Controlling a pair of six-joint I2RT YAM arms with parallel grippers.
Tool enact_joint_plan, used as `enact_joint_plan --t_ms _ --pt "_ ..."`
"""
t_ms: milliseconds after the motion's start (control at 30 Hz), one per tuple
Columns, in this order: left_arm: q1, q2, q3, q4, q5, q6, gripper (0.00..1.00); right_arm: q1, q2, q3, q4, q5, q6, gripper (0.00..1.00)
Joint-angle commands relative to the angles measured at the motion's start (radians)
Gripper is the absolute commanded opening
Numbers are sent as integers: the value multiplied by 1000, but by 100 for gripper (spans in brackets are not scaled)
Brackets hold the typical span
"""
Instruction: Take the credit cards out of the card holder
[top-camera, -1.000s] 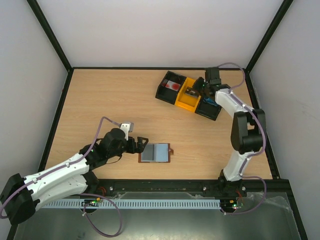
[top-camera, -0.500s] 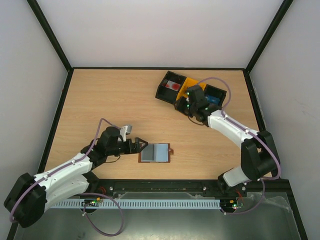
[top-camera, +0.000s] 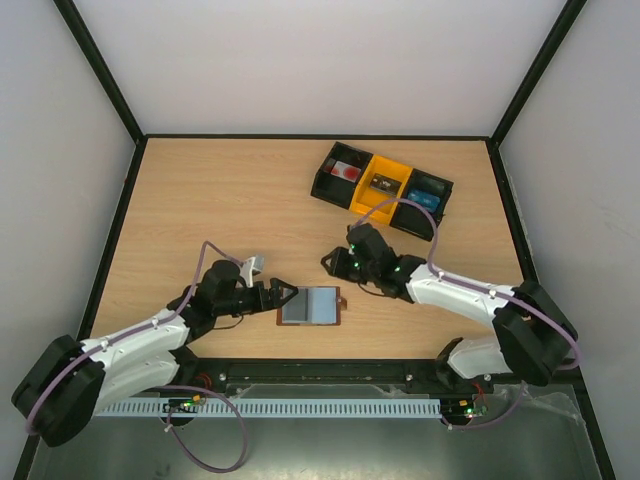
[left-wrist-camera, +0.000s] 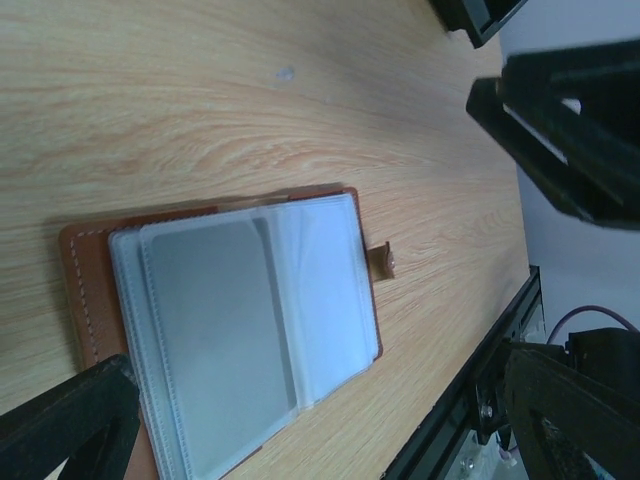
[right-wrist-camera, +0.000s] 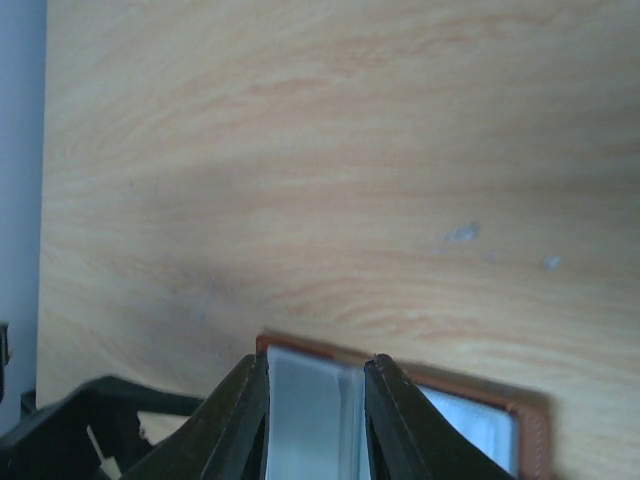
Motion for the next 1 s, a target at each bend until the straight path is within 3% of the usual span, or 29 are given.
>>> enact_joint_plan --t_ms 0,267,867,967 --pt "2 37 -39 115 35 -54 100 92 -9 -51 93 48 48 27" --pt "-1 48 -78 160 48 -80 100 234 58 -80 172 128 103 27" --pt "-1 -65 -113 82 10 -113 100 344 262 -41 154 195 95 26" --pt "-2 -69 -111 78 10 -115 100 348 266 -50 153 199 93 21"
